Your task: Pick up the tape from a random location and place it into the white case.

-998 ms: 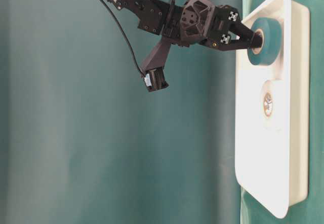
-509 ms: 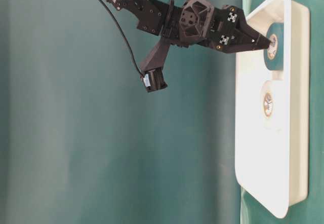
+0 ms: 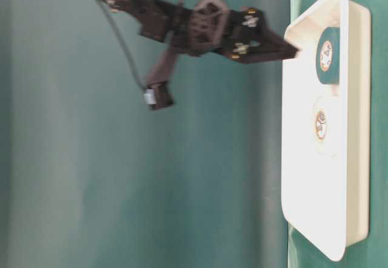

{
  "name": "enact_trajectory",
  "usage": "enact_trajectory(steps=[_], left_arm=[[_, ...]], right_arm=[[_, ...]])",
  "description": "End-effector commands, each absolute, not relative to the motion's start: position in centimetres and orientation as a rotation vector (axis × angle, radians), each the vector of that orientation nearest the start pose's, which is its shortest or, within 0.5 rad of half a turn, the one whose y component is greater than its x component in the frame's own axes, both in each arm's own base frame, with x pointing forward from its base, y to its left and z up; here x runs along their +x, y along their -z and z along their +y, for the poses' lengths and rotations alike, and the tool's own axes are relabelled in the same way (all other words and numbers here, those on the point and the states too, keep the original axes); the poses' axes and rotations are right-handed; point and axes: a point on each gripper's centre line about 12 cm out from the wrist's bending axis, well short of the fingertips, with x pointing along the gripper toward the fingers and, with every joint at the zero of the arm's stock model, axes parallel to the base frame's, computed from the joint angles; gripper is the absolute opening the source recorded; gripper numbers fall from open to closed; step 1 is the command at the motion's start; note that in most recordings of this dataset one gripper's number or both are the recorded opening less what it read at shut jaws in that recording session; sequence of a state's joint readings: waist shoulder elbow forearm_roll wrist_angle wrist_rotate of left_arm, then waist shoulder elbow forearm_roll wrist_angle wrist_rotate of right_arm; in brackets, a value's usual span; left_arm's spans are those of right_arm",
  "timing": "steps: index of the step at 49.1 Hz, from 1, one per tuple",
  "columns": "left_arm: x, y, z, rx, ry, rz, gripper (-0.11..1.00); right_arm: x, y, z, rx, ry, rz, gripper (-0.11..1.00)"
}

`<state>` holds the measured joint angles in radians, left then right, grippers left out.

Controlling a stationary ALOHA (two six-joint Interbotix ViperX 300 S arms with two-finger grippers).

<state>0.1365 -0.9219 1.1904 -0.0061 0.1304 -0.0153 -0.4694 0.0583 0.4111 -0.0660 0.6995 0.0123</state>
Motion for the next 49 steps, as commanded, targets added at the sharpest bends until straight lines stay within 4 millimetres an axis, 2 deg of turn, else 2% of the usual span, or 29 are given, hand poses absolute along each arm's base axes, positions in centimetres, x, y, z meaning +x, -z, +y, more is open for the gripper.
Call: enact_trajectory(steps=[1, 9, 14, 34, 41, 49], left_arm=[[19.6, -23.5, 2.9, -0.051, -0.148, 0.384, 0.98], [19.5, -23.5, 3.0, -0.054, -0.154, 0.384, 0.98], [19.5, -23.5, 3.0, -0.054, -0.154, 0.384, 0.98], [19.5, -23.4, 3.0, -0.054, -0.154, 0.392, 0.98], [19.5, -23.4, 2.9, -0.052, -0.152, 0.392, 0.98], [19.5, -23.4, 3.0, -0.054, -0.154, 0.393, 0.98]], right_arm=[[34.7, -21.3, -18.1, 0.197, 0.438, 1.108, 0.89], [33.8, -23.9, -18.0, 0.174, 0.451, 1.112, 0.89], [33.6, -24.9, -17.9, 0.164, 0.456, 1.096, 0.89], [33.7, -24.9, -17.8, 0.161, 0.453, 1.094, 0.89], [34.3, -25.0, -16.6, 0.154, 0.424, 1.089, 0.89], [35.5, -25.0, -13.7, 0.144, 0.372, 1.085, 0.89]])
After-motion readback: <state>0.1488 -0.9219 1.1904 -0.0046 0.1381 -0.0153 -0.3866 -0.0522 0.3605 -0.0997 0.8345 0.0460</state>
